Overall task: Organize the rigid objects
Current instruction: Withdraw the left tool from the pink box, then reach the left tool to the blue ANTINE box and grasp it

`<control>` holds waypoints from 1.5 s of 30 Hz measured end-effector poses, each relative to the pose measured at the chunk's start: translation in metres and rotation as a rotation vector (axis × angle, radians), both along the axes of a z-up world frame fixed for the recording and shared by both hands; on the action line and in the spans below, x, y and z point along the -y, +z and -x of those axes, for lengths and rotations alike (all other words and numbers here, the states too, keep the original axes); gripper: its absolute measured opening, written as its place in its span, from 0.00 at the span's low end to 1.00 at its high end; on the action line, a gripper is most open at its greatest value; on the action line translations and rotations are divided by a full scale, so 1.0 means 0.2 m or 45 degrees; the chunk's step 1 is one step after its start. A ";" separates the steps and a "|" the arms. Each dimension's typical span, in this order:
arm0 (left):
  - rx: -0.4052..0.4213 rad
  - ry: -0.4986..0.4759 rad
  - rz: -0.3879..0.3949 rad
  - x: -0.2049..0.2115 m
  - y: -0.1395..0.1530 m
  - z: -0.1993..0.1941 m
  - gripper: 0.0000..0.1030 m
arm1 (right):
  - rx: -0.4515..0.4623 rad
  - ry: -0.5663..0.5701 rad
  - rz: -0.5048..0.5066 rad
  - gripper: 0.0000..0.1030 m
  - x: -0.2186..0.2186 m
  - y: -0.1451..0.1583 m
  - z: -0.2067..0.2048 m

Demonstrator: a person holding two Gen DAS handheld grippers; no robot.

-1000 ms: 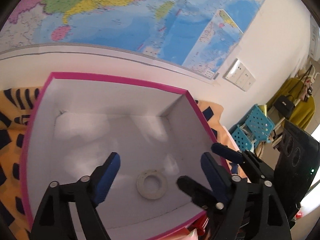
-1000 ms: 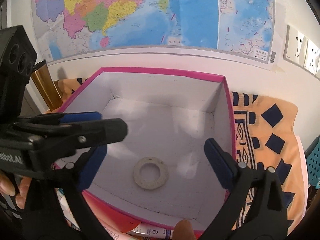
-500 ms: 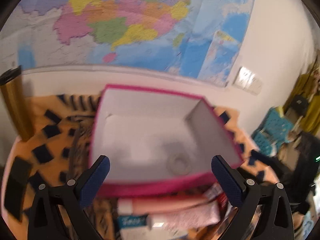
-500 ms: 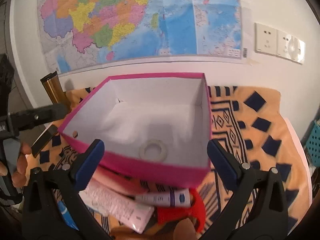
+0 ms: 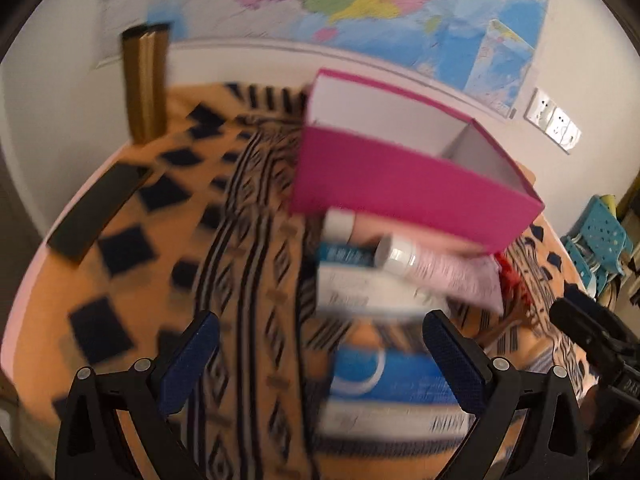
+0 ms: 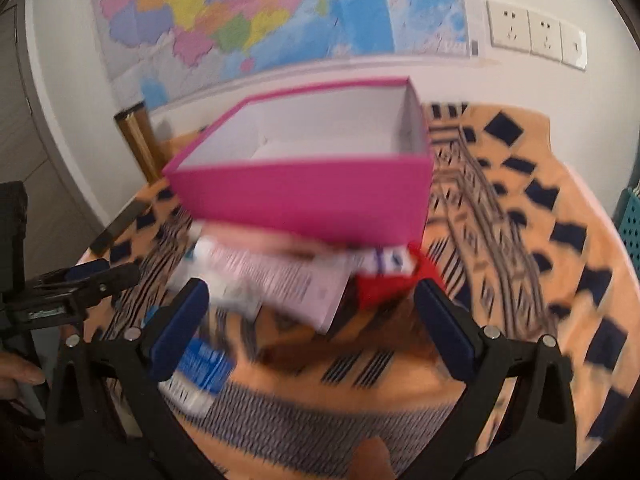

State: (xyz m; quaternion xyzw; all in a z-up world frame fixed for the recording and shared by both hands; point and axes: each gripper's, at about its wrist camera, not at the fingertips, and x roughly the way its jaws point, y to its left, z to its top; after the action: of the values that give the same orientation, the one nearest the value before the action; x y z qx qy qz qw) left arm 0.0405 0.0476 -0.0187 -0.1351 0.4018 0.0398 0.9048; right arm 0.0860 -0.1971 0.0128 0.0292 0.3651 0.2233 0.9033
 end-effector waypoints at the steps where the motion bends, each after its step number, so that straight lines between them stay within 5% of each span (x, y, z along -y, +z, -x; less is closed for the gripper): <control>1: -0.008 0.011 0.006 0.00 -0.01 0.03 1.00 | -0.009 0.019 -0.003 1.00 -0.02 -0.01 0.03; 14: -0.035 0.009 -0.121 0.02 -0.06 0.16 1.00 | 0.050 0.304 0.027 1.00 -0.22 -0.09 0.25; 20: -0.039 -0.009 -0.013 -0.04 -0.08 0.17 1.00 | 0.079 0.407 0.087 1.00 -0.32 -0.15 0.30; 45: -0.050 -0.060 -0.052 -0.04 -0.11 0.17 1.00 | 0.067 0.501 0.167 1.00 -0.48 -0.22 0.24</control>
State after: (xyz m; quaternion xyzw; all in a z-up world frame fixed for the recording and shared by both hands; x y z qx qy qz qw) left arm 0.0069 0.0551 -0.0413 -0.1062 0.4216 0.0292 0.9001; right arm 0.0377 -0.1018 -0.0321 -0.1073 0.3539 0.3720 0.8514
